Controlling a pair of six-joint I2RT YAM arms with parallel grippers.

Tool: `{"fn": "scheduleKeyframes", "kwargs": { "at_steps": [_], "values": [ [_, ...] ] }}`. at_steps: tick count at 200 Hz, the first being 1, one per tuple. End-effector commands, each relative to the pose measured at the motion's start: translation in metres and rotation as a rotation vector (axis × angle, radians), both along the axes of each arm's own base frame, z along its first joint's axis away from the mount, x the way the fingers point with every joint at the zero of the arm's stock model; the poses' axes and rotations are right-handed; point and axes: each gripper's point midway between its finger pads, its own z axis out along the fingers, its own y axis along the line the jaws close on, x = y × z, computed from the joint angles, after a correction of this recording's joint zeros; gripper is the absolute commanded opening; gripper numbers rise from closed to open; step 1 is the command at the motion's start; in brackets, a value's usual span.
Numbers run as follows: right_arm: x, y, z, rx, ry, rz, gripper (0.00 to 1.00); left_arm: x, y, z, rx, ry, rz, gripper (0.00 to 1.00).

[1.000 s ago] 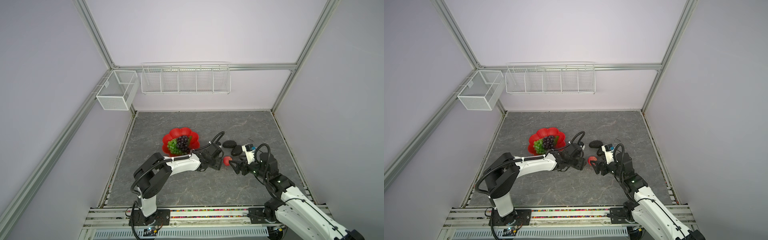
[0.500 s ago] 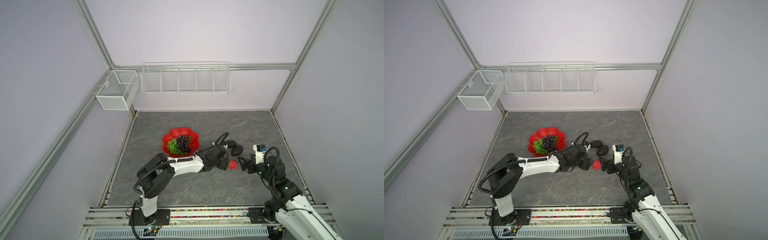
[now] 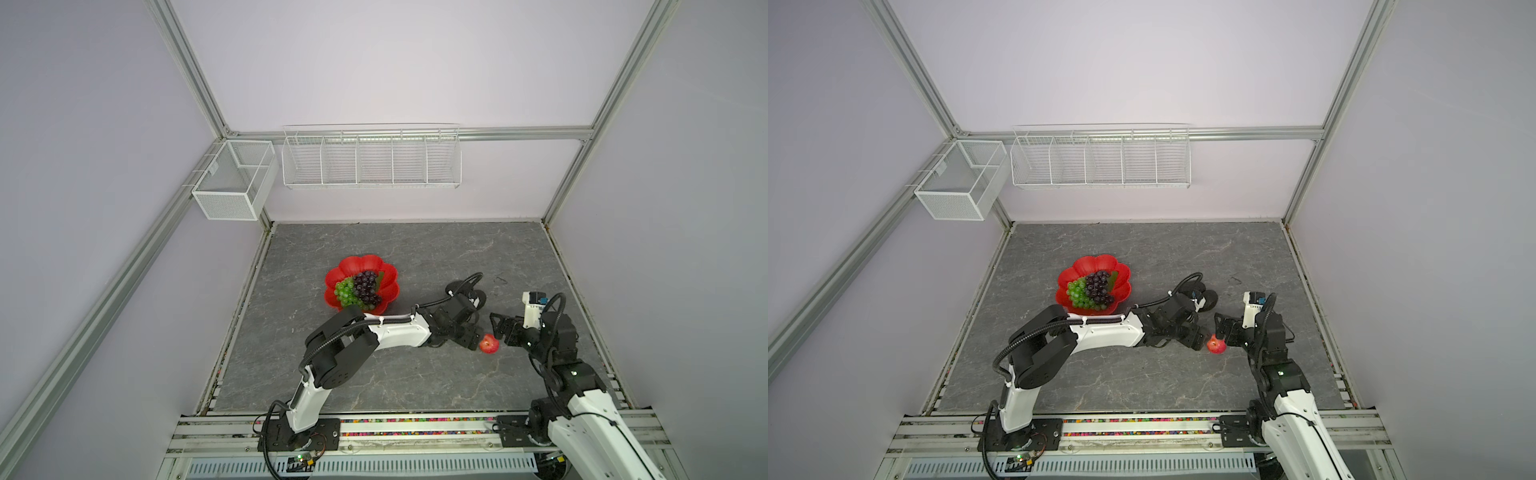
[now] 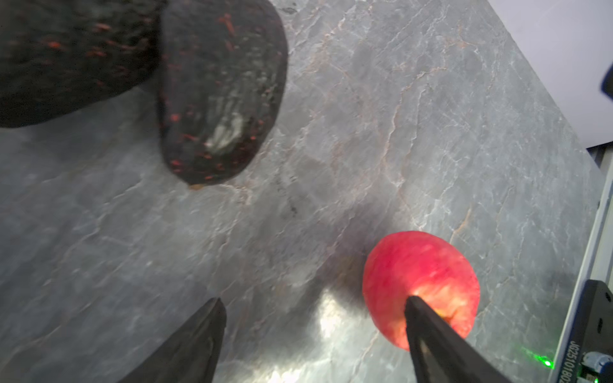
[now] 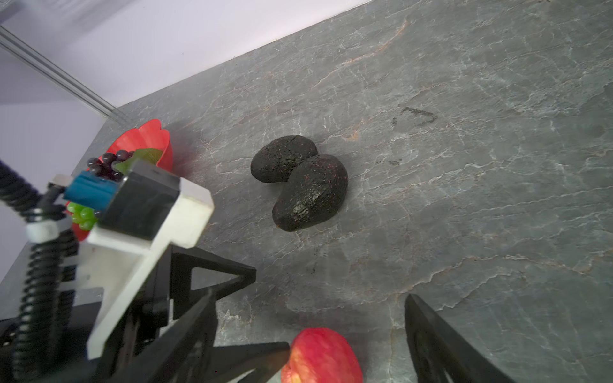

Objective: Place and organize the fake fruits in the fruit bowl

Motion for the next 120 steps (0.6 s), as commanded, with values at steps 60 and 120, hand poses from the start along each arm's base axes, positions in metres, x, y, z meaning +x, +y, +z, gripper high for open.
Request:
{"fn": "scheduleKeyframes", "kwargs": {
  "at_steps": [60,120],
  "values": [
    [-0.022,-0.006,-0.047,0.154,0.332,-0.151,0.89,0.016,0.049,0.052,0.052,-0.207,0.245,0.85],
    [-0.058,0.004,-0.064,0.060,0.437,-0.104,0.91,-0.014,0.103,0.087,0.037,-0.185,0.158,0.88]
  ]
}}
